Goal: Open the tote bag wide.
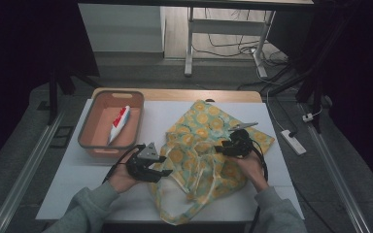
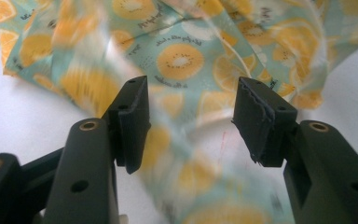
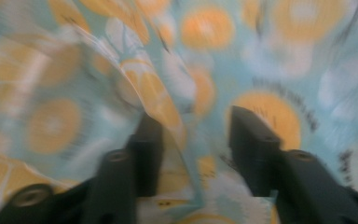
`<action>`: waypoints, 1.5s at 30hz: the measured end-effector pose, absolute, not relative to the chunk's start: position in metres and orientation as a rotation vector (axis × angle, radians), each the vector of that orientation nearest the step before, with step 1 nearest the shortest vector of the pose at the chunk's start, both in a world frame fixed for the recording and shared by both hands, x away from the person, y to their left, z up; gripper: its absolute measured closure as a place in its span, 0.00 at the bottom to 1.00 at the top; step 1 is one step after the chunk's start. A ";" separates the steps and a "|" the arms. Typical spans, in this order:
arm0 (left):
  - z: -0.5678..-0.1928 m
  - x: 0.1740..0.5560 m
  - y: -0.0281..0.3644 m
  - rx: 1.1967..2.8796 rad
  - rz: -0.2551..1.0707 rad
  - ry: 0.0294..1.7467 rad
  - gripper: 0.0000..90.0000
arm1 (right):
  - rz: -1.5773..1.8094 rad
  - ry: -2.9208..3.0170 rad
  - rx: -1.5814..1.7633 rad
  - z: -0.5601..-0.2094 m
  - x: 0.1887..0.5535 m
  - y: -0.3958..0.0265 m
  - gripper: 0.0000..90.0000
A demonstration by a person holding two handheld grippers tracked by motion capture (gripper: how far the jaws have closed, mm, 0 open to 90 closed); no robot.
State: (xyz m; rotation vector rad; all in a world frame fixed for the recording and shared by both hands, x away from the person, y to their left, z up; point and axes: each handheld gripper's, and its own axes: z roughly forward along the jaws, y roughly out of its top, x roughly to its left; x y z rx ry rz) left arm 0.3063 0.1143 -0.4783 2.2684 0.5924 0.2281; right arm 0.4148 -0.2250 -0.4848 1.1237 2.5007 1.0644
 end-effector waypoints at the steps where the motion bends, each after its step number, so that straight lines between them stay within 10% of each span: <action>1: -0.479 0.306 0.114 2.270 0.227 0.592 0.51 | 1.088 2.475 1.081 -0.474 0.407 -0.224 0.49; 10: -0.482 0.306 0.116 2.284 0.219 0.590 0.51 | 1.238 2.517 0.727 -0.406 0.328 -0.178 0.41; 22: -0.483 0.305 0.117 2.284 0.212 0.589 0.51 | 0.930 2.798 0.754 -0.490 0.331 -0.119 0.39; 26: -0.484 0.306 0.117 2.291 0.210 0.588 0.51 | 0.820 2.848 0.732 -0.509 0.330 -0.113 0.52; 31: -0.484 0.306 0.118 2.292 0.212 0.584 0.51 | 0.856 2.887 0.658 -0.508 0.330 -0.111 0.92; 45: -0.483 0.304 0.115 2.295 0.219 0.570 0.51 | 1.015 2.558 0.729 -0.425 0.352 -0.165 0.98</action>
